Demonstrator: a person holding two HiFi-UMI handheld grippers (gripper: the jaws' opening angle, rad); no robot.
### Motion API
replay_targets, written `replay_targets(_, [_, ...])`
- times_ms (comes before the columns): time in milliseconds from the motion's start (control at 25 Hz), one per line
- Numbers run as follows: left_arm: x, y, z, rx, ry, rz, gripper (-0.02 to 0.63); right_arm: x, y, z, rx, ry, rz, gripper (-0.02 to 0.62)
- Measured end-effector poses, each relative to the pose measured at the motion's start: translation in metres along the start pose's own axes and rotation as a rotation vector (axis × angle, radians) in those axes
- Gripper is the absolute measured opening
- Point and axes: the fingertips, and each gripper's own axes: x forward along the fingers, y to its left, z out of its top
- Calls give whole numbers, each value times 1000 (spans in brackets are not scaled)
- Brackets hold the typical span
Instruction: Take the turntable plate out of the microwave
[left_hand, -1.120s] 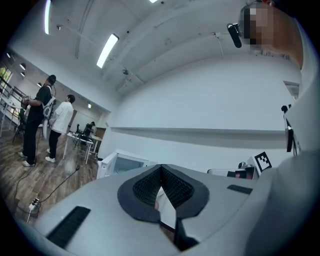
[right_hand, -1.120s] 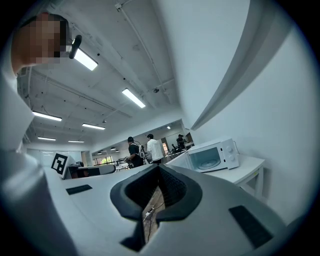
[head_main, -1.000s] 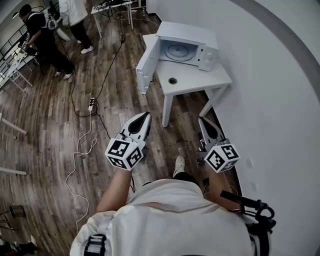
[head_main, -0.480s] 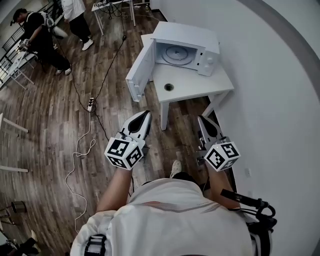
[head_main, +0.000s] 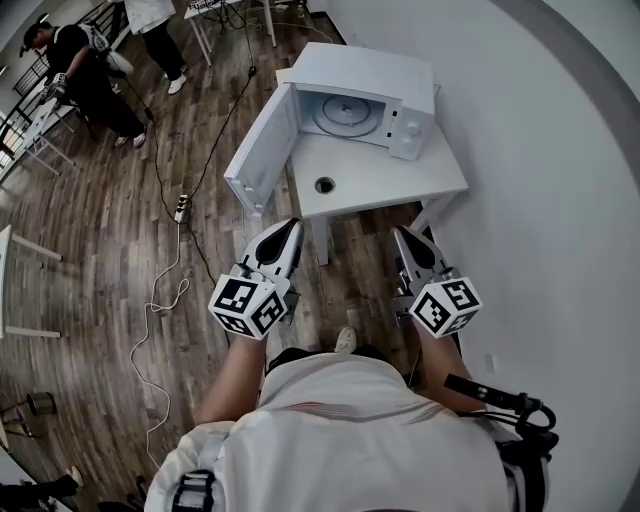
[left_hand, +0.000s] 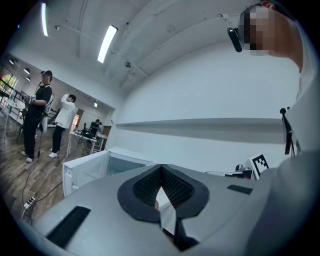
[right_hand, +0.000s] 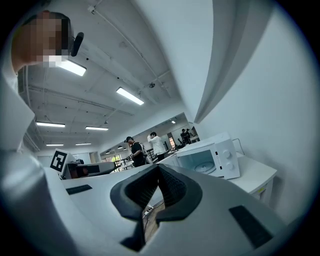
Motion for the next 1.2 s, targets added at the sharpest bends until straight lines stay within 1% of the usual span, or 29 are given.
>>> replay_targets(280, [27,-1,-5,8,16,19,11,15,-26,4,20,-4,29,3])
replay_targets(440, [39,3,-11,2,27,26,11,22,-36,-4,33,24,31,3])
replay_targets(560, [50,9,-8,-3,24,26,11,30,-40,-4,35,34,31,3])
replay_targets(960, [101,31,-2,-3,15,-28,11,61,-71,10,20,17,-21,3])
replay_targets(1200, [131,62,4,4,9,-40,11,99,-82,13,12,25,-42,3])
